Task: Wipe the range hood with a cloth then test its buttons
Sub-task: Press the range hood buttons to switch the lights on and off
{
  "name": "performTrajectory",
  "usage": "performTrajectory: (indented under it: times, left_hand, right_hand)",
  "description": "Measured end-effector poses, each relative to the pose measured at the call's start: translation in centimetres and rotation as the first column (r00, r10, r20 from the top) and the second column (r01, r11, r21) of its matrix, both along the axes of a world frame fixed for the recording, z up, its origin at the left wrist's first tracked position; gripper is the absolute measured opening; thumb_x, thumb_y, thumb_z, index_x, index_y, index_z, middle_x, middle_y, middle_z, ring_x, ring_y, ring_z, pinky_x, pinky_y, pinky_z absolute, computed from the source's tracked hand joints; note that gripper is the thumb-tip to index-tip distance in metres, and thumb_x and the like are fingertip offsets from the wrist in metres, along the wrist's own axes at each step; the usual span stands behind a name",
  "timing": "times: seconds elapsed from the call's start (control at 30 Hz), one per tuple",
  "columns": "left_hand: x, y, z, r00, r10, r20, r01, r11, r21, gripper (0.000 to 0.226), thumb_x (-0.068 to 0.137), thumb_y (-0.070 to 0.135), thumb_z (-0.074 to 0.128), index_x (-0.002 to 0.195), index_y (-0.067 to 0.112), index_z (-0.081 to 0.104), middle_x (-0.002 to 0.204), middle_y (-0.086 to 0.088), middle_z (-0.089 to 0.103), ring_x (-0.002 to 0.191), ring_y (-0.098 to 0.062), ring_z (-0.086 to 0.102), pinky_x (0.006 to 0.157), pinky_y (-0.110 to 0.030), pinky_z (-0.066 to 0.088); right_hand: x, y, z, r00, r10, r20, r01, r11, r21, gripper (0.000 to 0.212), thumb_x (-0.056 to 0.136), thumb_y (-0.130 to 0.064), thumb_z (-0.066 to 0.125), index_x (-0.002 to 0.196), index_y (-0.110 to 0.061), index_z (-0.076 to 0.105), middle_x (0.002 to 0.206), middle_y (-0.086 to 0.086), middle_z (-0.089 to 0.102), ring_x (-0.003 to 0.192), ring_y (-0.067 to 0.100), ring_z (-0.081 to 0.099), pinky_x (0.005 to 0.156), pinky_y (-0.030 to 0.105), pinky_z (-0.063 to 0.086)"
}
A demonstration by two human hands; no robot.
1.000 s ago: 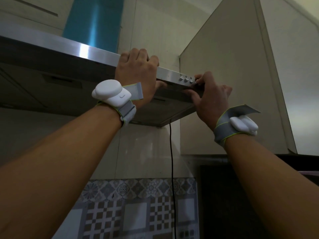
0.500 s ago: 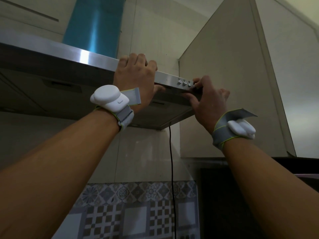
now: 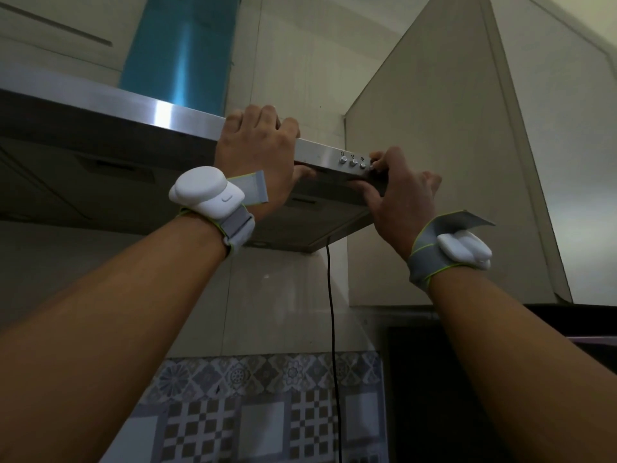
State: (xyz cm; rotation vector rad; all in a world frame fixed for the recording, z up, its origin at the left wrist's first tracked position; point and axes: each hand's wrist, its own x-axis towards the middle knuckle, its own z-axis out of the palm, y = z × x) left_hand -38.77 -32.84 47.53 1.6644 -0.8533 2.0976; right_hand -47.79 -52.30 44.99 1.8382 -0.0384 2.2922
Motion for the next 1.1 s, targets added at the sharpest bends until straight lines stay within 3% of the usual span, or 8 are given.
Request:
performTrajectory:
  times: [0.27,0.87,1.1]
  left_hand:
    - [-0.1,-0.1,0.0,1.000,0.016,-0.014,-0.016,1.000,0.000,0.065,0.082,0.066,0.053,0.117,0.011,0.055,0.115,-0.016,0.055,0.110,-0.034,0.049,0.097,-0.046,0.035]
    - [-0.1,0.1,0.0,1.000,0.012,-0.023,-0.012,1.000,0.005,0.064,0.083,0.065,0.054,0.118,0.011,0.055,0.117,-0.017,0.055,0.111,-0.034,0.049,0.097,-0.045,0.036]
    - [-0.3,0.1,-0.1,1.000,0.002,-0.025,-0.002,1.000,0.013,0.063,0.083,0.065,0.053,0.117,0.012,0.055,0.116,-0.016,0.055,0.110,-0.034,0.049,0.097,-0.045,0.036]
  right_hand:
    - [-0.1,0.1,0.0,1.000,0.002,-0.008,-0.002,1.000,0.014,0.034,0.083,-0.046,0.067,0.103,-0.023,0.051,0.110,-0.010,0.066,0.094,0.018,0.064,0.086,0.036,0.027]
    - [-0.4,0.3,-0.1,0.998,-0.055,-0.033,0.056,0.998,0.006,0.032,0.086,-0.046,0.063,0.106,-0.022,0.057,0.104,-0.008,0.065,0.094,0.021,0.061,0.081,0.031,0.020]
    - [-1.6,-0.7,0.5,0.996,0.042,-0.084,-0.039,0.999,0.035,0.038,0.076,-0.052,0.071,0.097,-0.030,0.049,0.106,-0.010,0.069,0.096,0.019,0.065,0.087,0.034,0.026]
